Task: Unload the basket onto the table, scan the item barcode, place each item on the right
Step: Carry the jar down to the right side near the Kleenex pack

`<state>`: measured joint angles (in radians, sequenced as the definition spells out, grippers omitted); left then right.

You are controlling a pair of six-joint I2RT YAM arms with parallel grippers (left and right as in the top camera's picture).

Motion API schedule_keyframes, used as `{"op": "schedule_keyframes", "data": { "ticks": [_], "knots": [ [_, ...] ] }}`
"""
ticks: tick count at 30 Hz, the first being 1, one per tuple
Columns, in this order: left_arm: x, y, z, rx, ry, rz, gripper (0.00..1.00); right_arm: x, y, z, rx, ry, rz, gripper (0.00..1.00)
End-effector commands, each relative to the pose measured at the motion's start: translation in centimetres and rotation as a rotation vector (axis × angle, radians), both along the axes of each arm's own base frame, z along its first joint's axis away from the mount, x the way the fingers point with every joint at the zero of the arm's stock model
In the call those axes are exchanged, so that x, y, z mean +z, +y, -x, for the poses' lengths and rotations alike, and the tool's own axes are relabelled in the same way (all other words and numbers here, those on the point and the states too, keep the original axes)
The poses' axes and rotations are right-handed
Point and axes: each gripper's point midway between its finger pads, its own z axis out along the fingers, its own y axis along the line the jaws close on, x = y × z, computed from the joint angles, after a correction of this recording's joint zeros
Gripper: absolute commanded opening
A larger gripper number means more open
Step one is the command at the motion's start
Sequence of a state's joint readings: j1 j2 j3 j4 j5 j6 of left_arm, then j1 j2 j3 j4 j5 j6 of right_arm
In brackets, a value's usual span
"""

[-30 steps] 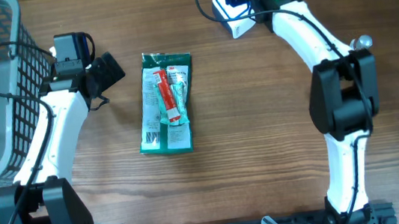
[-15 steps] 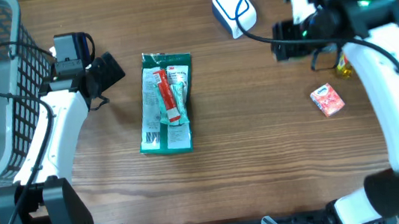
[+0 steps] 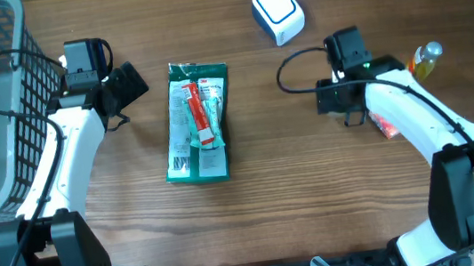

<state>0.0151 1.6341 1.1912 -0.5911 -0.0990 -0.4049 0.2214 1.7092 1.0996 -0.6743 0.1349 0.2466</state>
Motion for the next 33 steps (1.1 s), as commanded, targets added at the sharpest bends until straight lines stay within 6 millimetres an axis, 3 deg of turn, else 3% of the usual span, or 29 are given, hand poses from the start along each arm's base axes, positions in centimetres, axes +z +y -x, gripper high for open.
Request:
{"op": "schedule_keyframes", "data": {
  "ticks": [1, 3, 6, 13, 17, 20, 23, 25, 28, 29, 30, 32, 33],
  "knots": [
    [0.9, 0.0, -0.3, -0.004, -0.025, 0.002, 1.00, 0.2, -1.8, -0.5, -0.049, -0.047, 0.088, 0.29],
    [0.9, 0.0, -0.3, -0.004, -0.025, 0.002, 1.00, 0.1, -1.8, -0.5, -0.048, -0.046, 0.088, 0.41],
    [0.9, 0.0, -0.3, -0.004, -0.024, 0.002, 1.00, 0.1, -1.8, -0.5, -0.048, -0.045, 0.088, 0.49],
    [0.9, 0.0, -0.3, -0.004, -0.025, 0.002, 1.00, -0.8, -1.9, 0.1, -0.048, -0.034, 0.091, 0.54],
    [0.9, 0.0, -0.3, -0.004, -0.025, 0.002, 1.00, -1.2, -1.9, -0.1, -0.049, -0.052, 0.087, 0.72],
    [0.9, 0.0, -0.3, -0.004, -0.024, 0.002, 1.00, -0.8, -1.0, -1.1, -0.037, -0.090, 0.036, 0.97],
    [0.9, 0.0, -0.3, -0.004, -0.025, 0.002, 1.00, 1.3, -0.4, -2.7, -0.003, -0.141, 0.025, 1.00],
    [0.9, 0.0, -0.3, -0.004, -0.025, 0.002, 1.00, 5.7, 0.0, -4.4, 0.019, -0.209, 0.019, 1.00],
    [0.9, 0.0, -0.3, -0.004, -0.024, 0.002, 1.00, 11.8, 1.2, -4.5, 0.036, -0.241, -0.055, 0.95],
    [0.9, 0.0, -0.3, -0.004, -0.025, 0.002, 1.00, 13.2, 1.9, -4.0, 0.054, -0.243, -0.101, 0.87],
    [0.9, 0.0, -0.3, -0.004, -0.025, 0.002, 1.00, 14.4, 3.2, -3.4, 0.088, -0.242, -0.175, 0.70],
    [0.9, 0.0, -0.3, -0.004, -0.025, 0.002, 1.00, 14.7, 4.8, -2.3, 0.131, -0.211, -0.269, 0.34],
    [0.9, 0.0, -0.3, -0.004, -0.025, 0.002, 1.00, 14.3, 5.5, -1.6, 0.147, -0.176, -0.301, 0.24]
  ]
}}
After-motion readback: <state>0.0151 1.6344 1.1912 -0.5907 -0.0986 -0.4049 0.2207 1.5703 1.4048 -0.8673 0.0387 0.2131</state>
